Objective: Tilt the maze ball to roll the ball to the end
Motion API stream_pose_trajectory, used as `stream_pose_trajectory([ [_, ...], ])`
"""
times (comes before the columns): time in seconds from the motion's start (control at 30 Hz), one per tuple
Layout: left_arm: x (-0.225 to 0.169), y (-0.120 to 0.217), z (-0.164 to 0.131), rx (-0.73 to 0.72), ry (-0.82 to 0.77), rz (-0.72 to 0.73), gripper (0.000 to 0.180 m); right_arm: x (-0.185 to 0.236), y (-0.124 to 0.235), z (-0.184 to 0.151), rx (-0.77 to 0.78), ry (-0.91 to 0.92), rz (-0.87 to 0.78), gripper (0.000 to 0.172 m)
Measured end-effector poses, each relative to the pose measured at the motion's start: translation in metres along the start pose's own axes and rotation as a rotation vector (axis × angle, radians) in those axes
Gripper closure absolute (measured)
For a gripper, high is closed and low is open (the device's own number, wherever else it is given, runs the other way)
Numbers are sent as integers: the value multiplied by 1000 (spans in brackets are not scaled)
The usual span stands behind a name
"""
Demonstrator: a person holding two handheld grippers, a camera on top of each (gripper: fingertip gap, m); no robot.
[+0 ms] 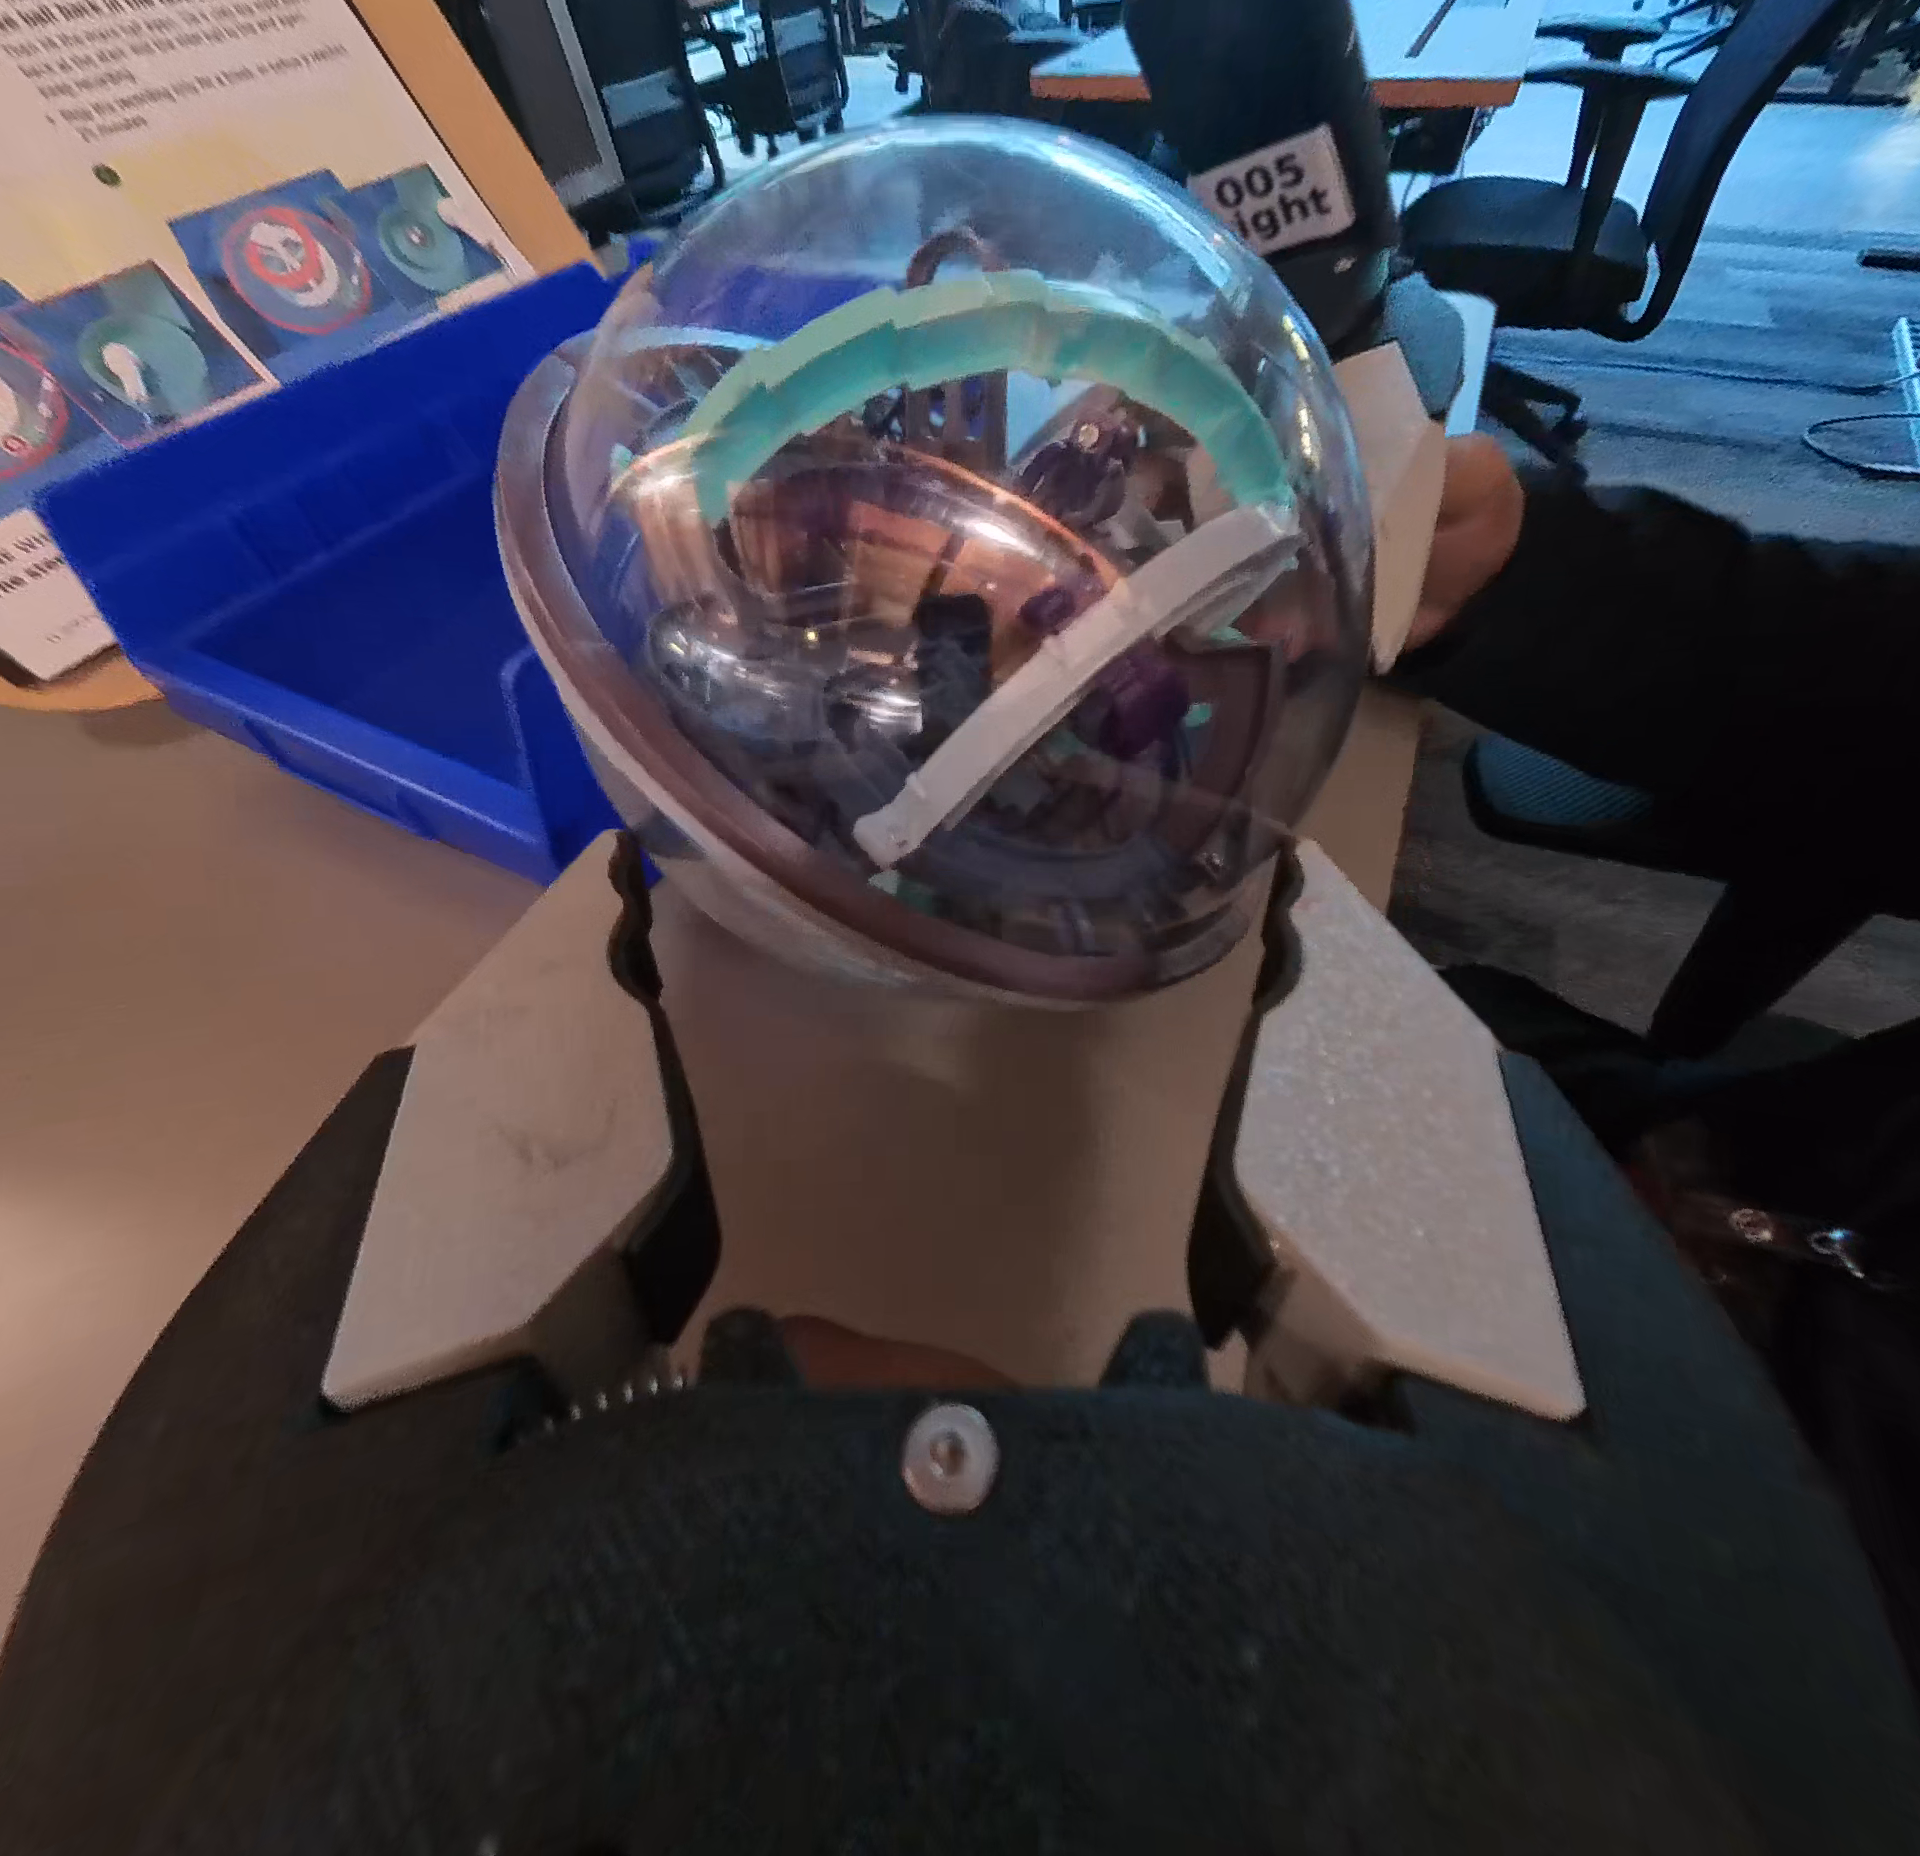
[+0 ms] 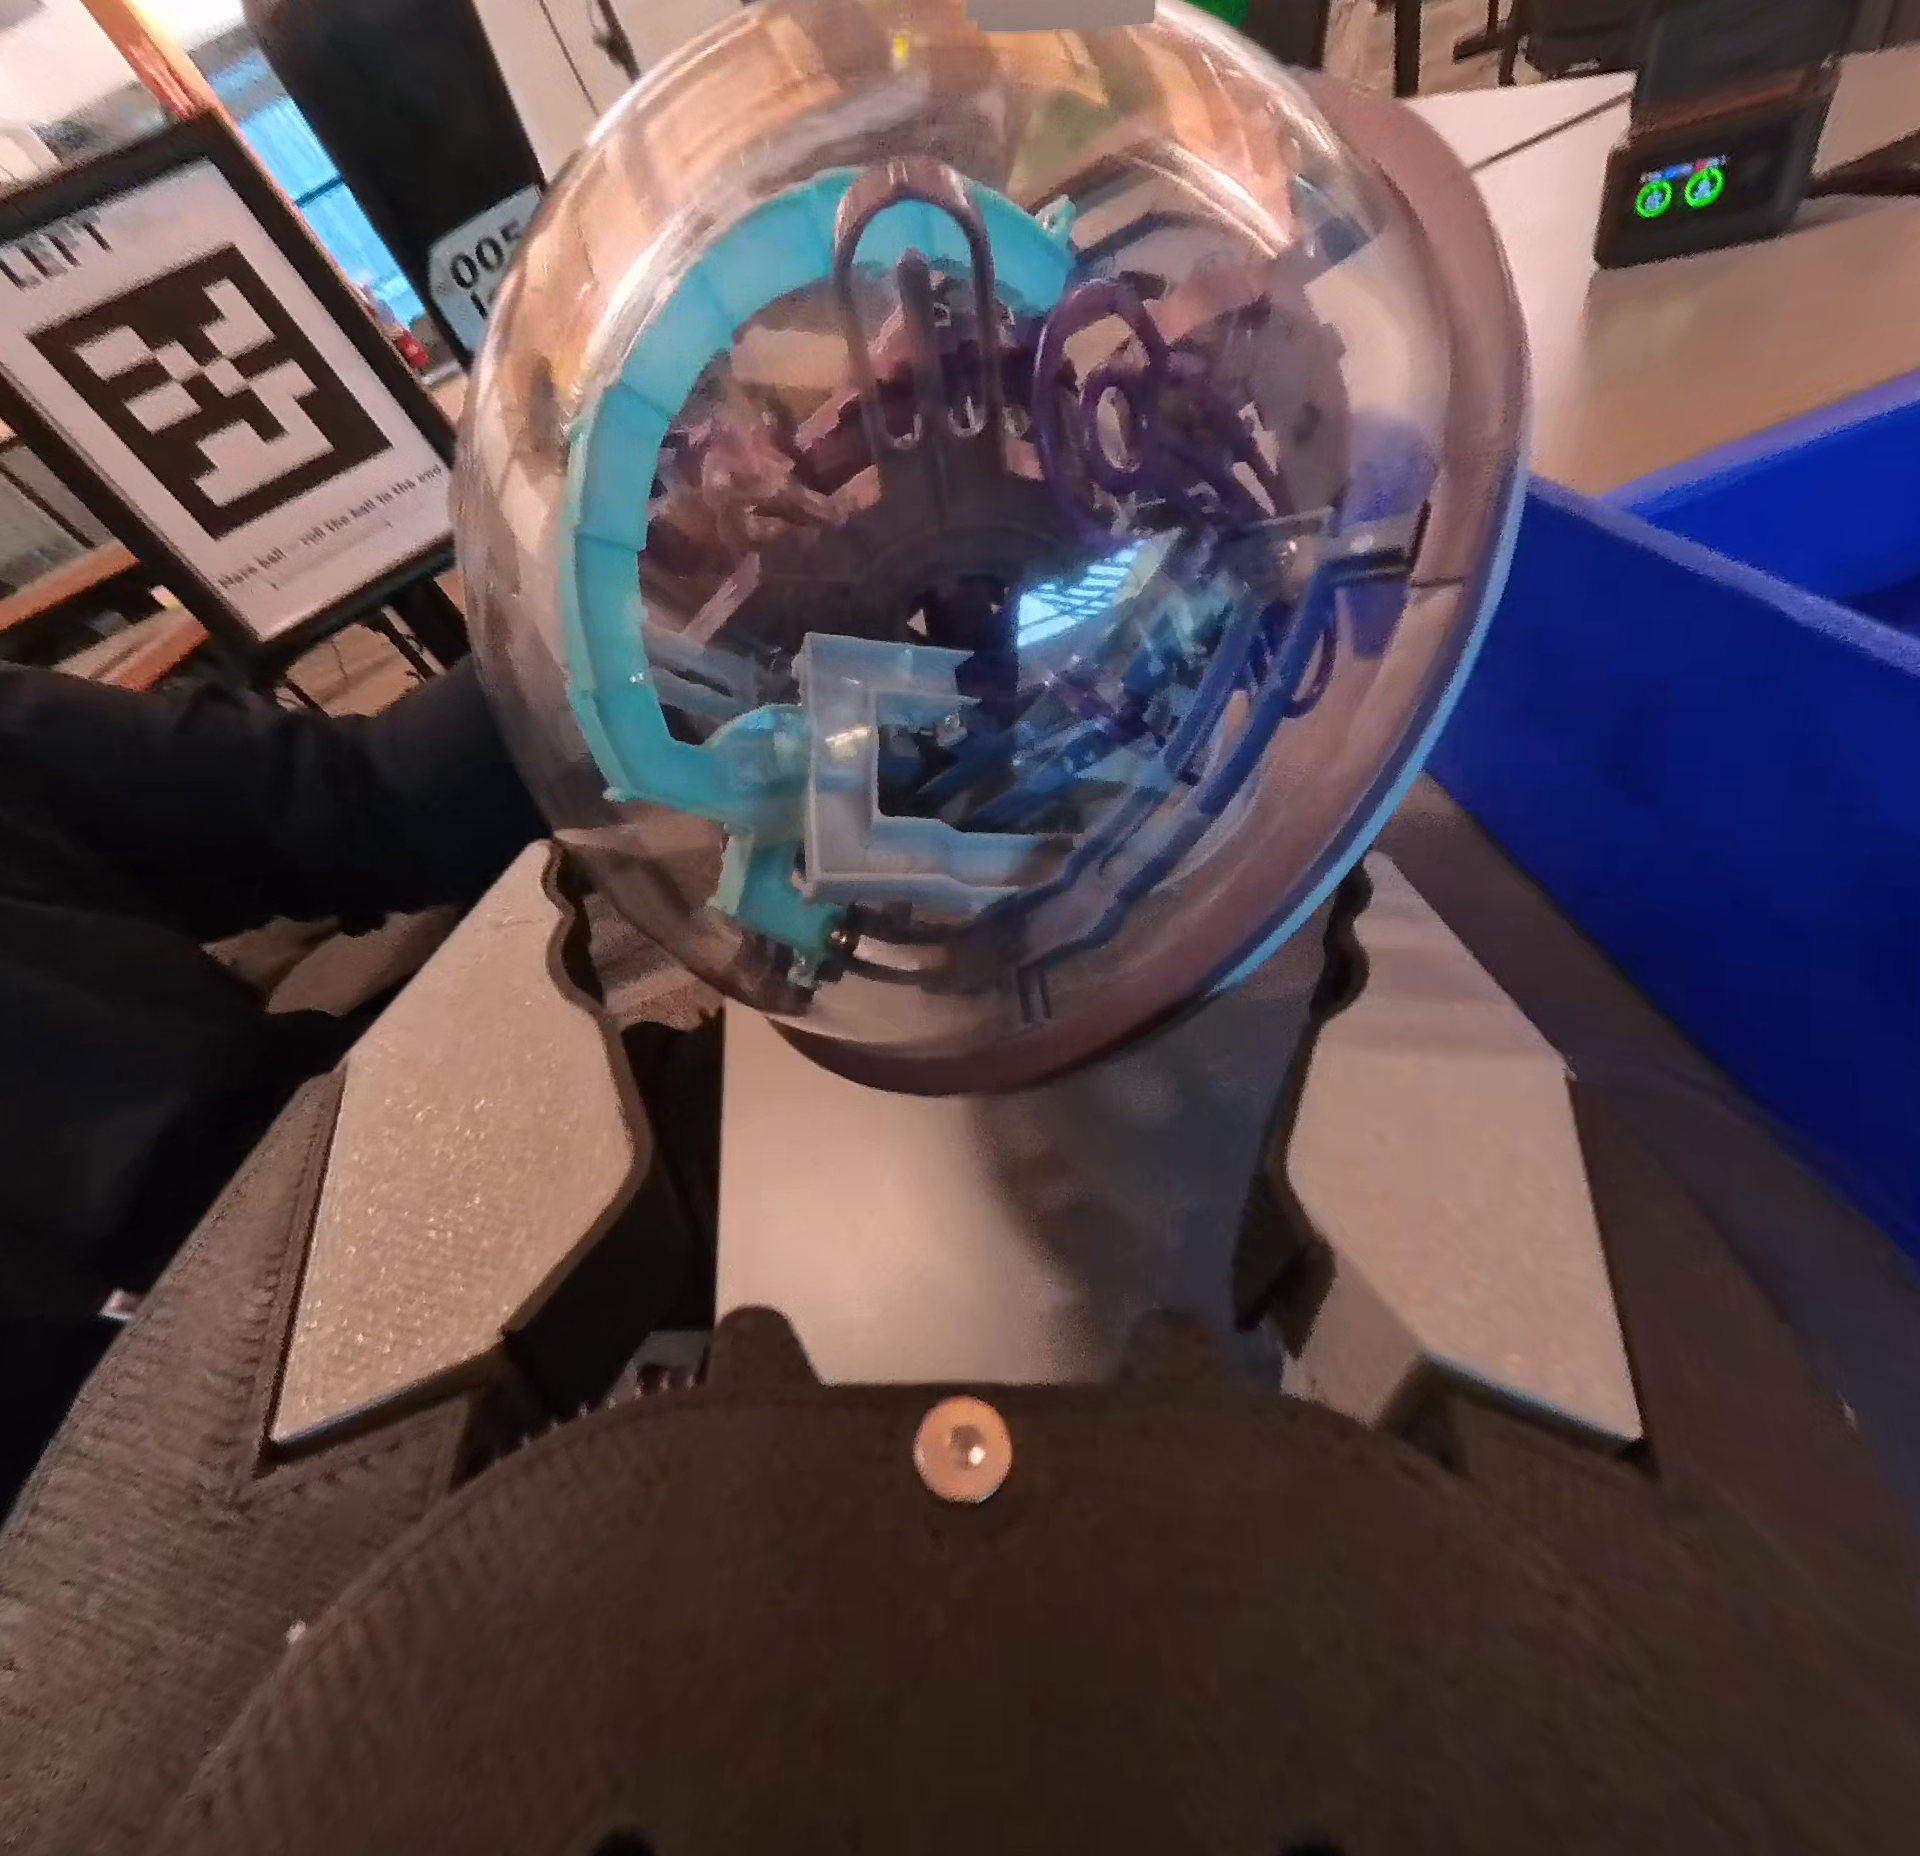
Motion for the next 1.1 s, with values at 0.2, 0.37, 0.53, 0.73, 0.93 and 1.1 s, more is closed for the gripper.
stream_pose_trajectory([
  [0.2, -4, 14, 19, -65, 2, 9, 65, 11, -5, 8, -71, -66, 57, 35],
  [0.37, -4, 19, 25, -87, 6, 9, 65, 13, -9, 8, -114, -114, 89, 35],
  [0.53, -2, 23, 29, -98, 30, 12, 65, 12, -15, 4, -143, -191, 137, 35],
  [0.73, -1, 26, 31, -109, 33, 18, 66, 12, -21, -2, -138, -245, 180, 36],
  [0.93, 3, 24, 18, -70, -26, -5, 67, 12, -18, 2, -132, -91, 54, 36],
  [1.1, 8, 21, 8, -50, -22, -21, 67, 10, -17, 3, -133, -28, -19, 36],
])
Point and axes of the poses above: each gripper's, where its closed fingertips meet, y back along the fingers, z out of its top, x = y × z across the jaws, the point moved 6 cm from there along y, back along the fingers, and after that the axes turned 6 degrees about -x, right-handed, at the moved point
